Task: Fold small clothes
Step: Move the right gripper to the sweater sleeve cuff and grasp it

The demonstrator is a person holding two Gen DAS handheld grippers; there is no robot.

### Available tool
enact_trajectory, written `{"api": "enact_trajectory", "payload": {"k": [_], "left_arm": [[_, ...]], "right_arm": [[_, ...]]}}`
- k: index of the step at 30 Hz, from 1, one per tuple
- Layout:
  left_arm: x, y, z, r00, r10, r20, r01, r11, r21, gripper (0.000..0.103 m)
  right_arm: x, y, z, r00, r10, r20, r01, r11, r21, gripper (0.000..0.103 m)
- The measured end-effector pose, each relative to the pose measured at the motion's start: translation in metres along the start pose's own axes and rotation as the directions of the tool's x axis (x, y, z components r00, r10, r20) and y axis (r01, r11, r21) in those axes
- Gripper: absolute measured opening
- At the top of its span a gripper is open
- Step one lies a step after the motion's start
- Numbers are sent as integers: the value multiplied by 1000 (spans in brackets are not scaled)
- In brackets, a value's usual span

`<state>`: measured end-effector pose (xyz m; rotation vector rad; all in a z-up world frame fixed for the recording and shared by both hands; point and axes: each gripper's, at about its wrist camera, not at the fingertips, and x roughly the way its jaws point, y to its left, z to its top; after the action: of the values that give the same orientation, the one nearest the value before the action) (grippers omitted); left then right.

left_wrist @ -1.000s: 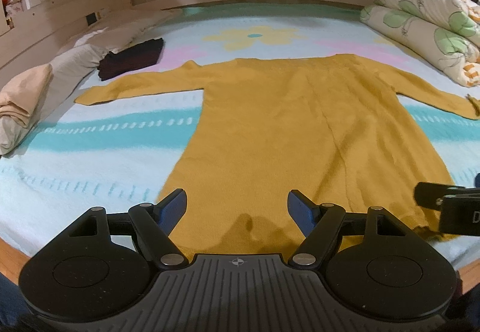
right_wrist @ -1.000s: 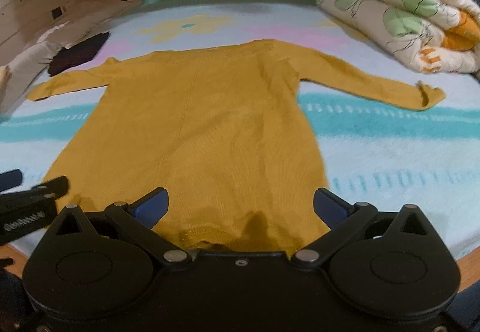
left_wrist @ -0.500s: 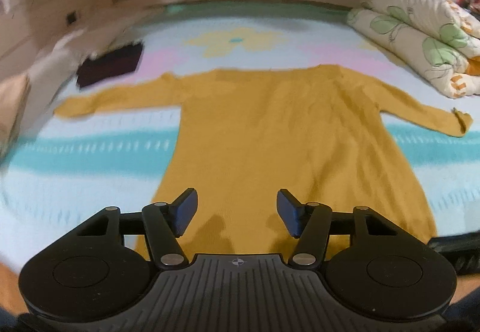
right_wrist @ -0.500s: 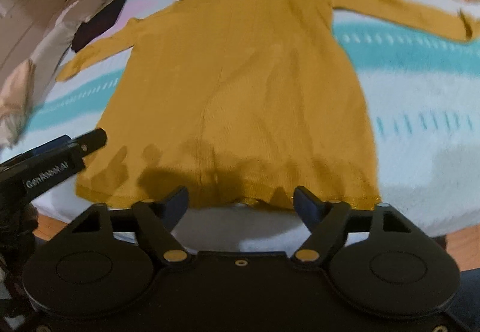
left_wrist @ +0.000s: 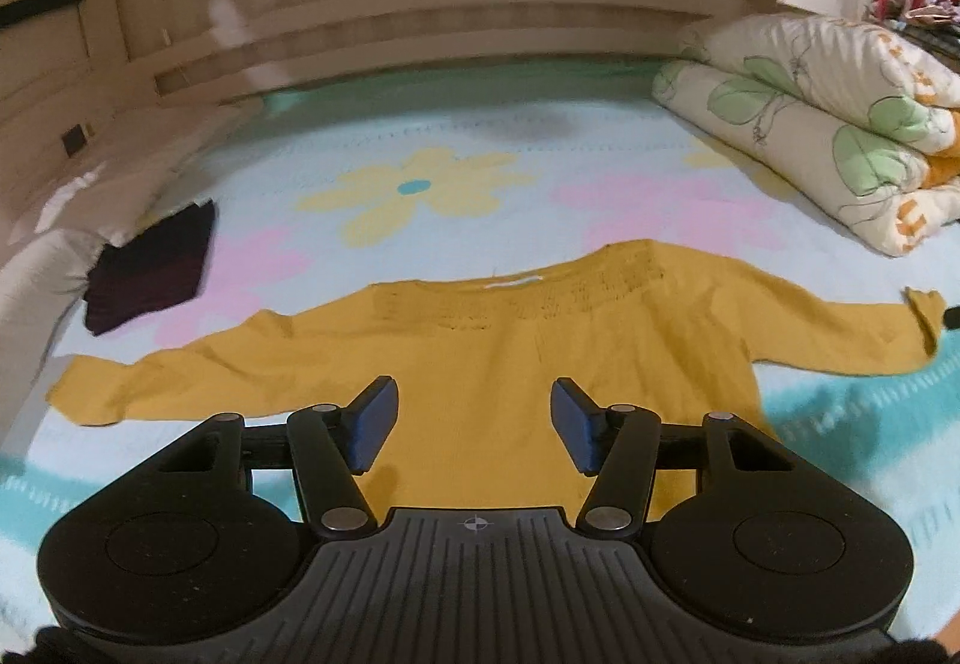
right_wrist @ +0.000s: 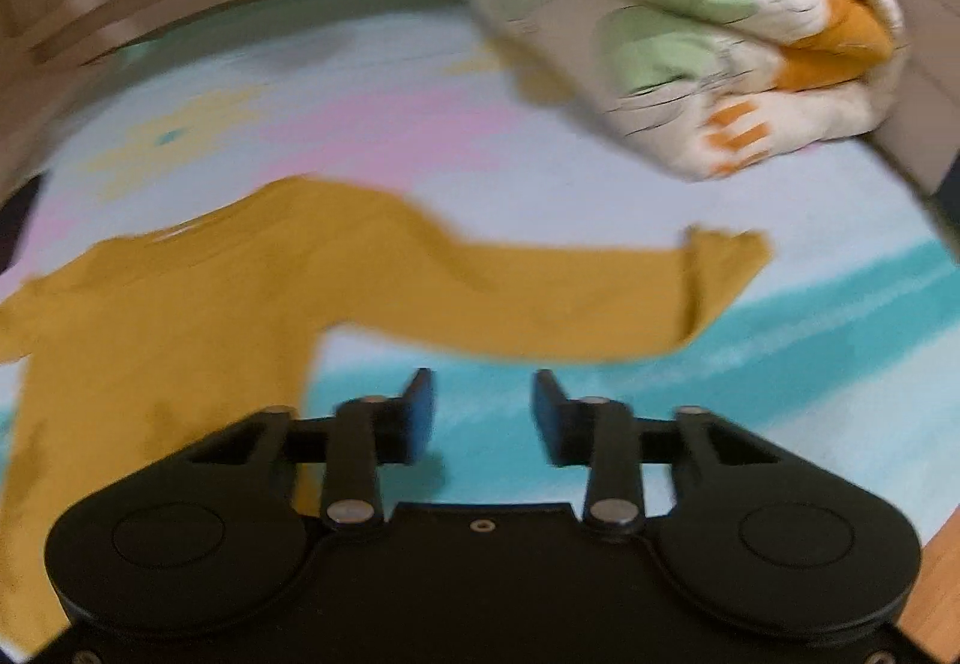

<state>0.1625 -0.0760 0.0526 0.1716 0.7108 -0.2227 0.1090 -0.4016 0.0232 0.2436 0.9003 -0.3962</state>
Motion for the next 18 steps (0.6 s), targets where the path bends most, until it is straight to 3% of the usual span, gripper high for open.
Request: {"api": "enact_trajectory", "payload": {"k": [8, 13, 18], "left_arm": [[47, -2, 1, 990, -73, -119, 69, 997, -35, 55], [60, -8, 6, 986, -86, -142, 84, 996, -22, 55], [73, -7, 6, 981, -79, -176, 76, 997, -26, 55]], "right_arm": [[88, -72, 54, 979, -200, -39, 203, 973, 110, 41], [130, -97, 71, 976, -202, -77, 214, 959, 186, 41], [164, -98, 80, 966, -222, -131, 243, 953, 179, 43]]}}
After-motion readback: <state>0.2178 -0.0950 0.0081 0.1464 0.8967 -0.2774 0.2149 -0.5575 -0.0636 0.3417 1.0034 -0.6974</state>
